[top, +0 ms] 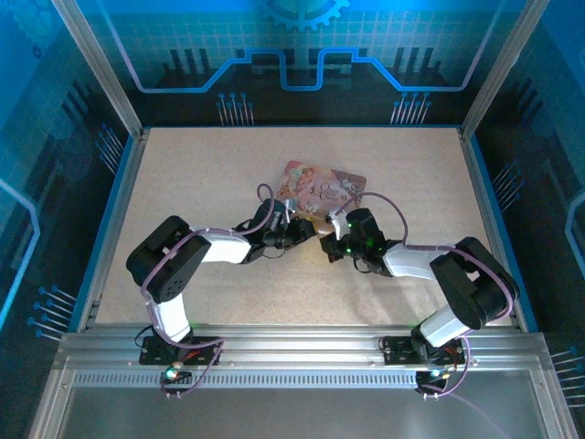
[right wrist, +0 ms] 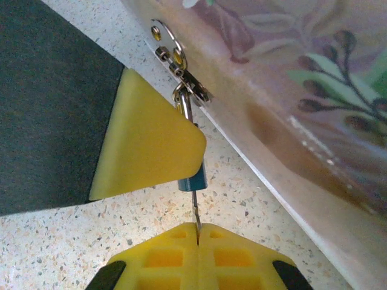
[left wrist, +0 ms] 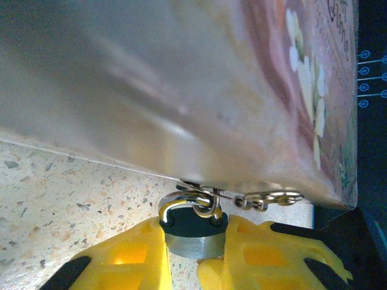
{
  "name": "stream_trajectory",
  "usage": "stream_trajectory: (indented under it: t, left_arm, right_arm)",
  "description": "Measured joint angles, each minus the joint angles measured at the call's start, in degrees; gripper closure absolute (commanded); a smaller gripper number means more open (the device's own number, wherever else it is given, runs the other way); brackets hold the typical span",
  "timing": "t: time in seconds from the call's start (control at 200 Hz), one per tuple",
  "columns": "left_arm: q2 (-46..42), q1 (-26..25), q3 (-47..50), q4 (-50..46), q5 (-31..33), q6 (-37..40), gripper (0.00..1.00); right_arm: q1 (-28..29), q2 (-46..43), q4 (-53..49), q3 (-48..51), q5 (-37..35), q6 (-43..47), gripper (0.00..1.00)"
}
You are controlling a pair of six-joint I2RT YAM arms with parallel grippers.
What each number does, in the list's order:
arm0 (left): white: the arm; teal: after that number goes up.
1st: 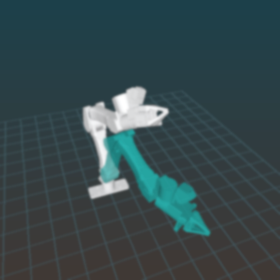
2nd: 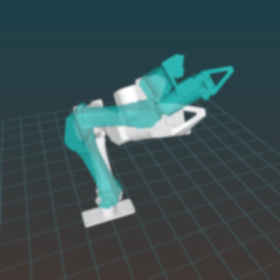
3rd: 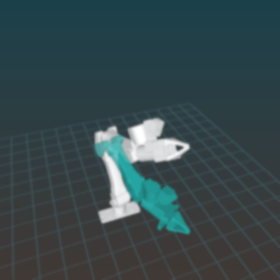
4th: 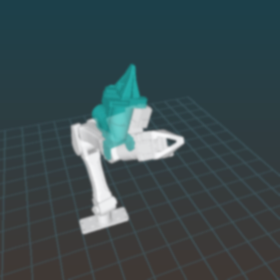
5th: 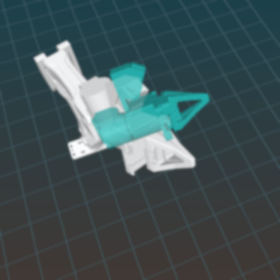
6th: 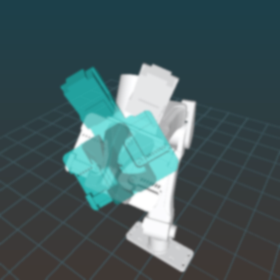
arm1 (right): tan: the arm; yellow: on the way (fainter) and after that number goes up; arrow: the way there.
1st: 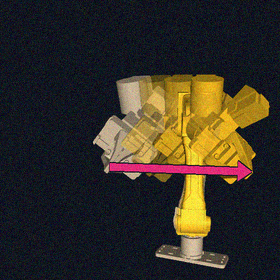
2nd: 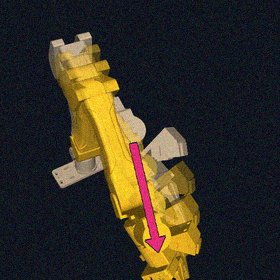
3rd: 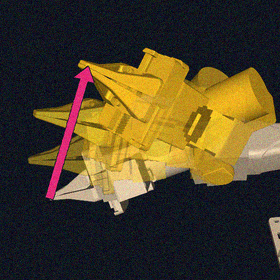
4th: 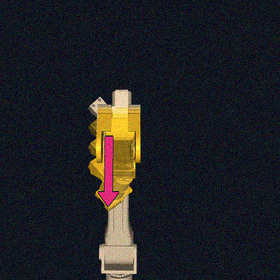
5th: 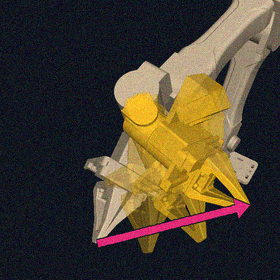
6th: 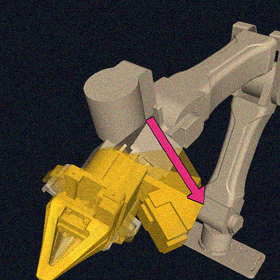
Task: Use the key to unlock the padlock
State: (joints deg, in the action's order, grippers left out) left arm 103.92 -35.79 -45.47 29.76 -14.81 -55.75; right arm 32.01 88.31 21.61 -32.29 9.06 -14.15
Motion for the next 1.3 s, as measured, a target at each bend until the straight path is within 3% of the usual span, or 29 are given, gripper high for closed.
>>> stream_trajectory:
  t: [0.355,0.805,1.301]
  left_arm:
    - [0.28,-1.03,1.51,1.90,0.20,-0.35,0.57]
    - [0.26,-0.81,3.23,3.48,1.07,-2.78,0.53]
    - [-2.38,0.61,7.82,7.04,0.85,-6.01,0.34]
  right_arm:
    - [0.59,0.63,3.98,0.59,1.51,-0.92,1.00]
    - [0.63,2.10,5.55,0.61,2.14,-1.51,1.00]
    - [0.94,4.83,8.48,-0.42,3.37,-2.19,1.00]
